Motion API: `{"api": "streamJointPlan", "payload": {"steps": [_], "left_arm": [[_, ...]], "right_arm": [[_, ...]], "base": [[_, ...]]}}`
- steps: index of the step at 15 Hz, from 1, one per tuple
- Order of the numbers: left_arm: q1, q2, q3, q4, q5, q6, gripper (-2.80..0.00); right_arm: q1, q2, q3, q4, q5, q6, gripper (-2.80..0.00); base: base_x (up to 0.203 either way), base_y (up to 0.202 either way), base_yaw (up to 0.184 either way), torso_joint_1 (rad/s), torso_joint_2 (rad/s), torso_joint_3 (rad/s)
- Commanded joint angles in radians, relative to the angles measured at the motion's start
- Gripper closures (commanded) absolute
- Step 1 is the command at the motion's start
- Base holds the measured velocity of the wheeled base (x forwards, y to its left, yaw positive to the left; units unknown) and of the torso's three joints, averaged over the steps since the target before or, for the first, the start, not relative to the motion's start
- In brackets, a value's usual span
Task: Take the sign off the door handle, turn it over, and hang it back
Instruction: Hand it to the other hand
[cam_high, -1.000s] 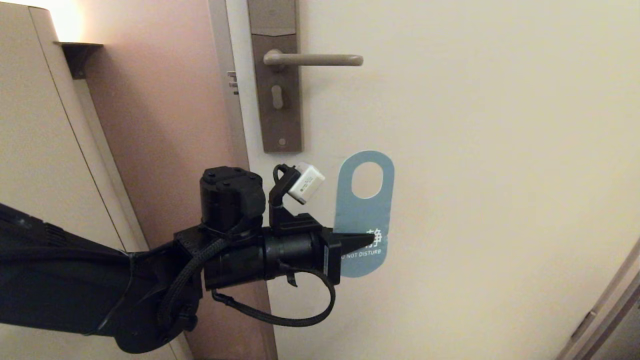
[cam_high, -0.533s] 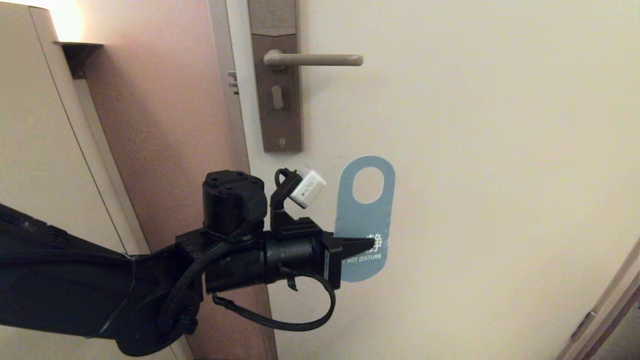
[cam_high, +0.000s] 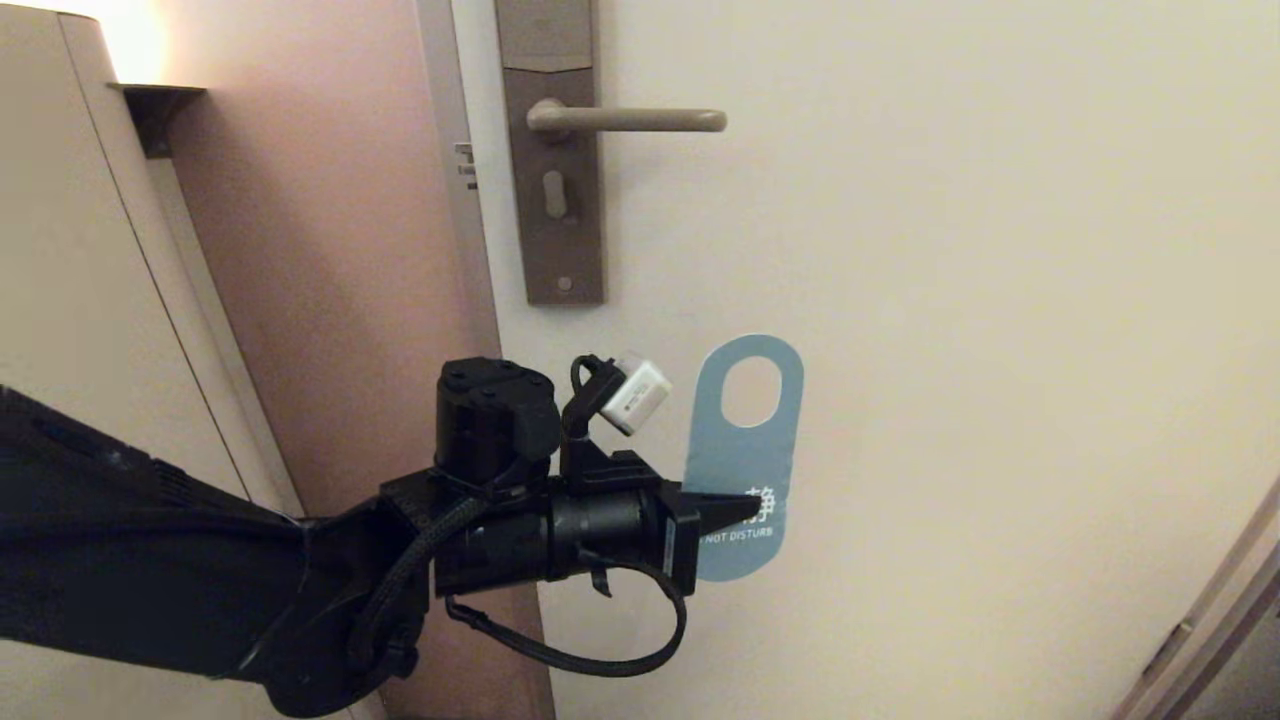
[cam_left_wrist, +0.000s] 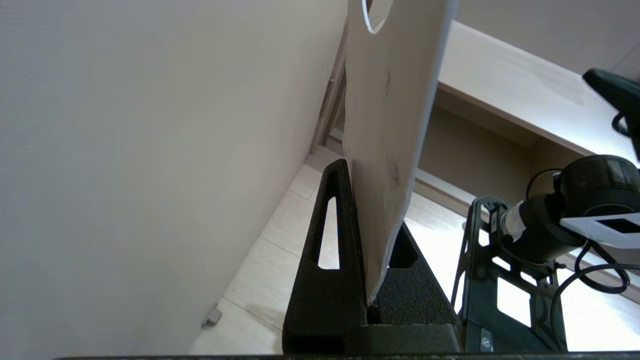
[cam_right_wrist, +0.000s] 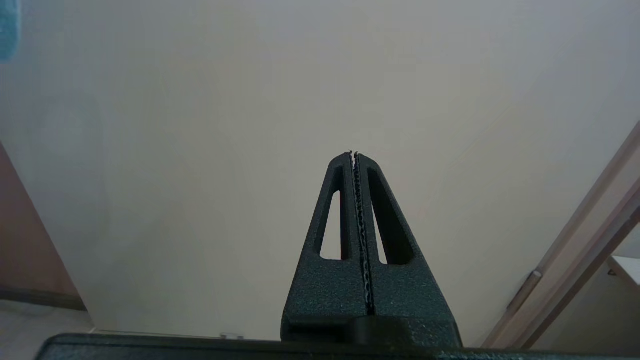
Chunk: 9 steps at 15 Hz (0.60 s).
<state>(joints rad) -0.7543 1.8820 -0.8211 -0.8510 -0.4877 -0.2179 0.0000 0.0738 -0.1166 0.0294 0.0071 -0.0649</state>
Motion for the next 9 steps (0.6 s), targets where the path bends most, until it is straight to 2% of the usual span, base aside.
{"api": "streamJointPlan", "payload": {"steps": [1, 9], "left_arm": [[-0.003, 0.02, 0.003, -0.011, -0.002, -0.003, 0.0], [-0.031, 0.025, 0.003, -0.013, -0.003, -0.001, 0.0]], "right_arm": [[0.0, 0.049, -0.018, 0.0, 0.001, -0.001, 0.0], [0.0, 0.257, -0.103, -0.019, 0.084, -0.004, 0.0]], "base": [[0.0, 0.0, 0.0, 0.0, 0.0, 0.0], [0.0, 0.0, 0.0, 0.0, 0.0, 0.0]]}}
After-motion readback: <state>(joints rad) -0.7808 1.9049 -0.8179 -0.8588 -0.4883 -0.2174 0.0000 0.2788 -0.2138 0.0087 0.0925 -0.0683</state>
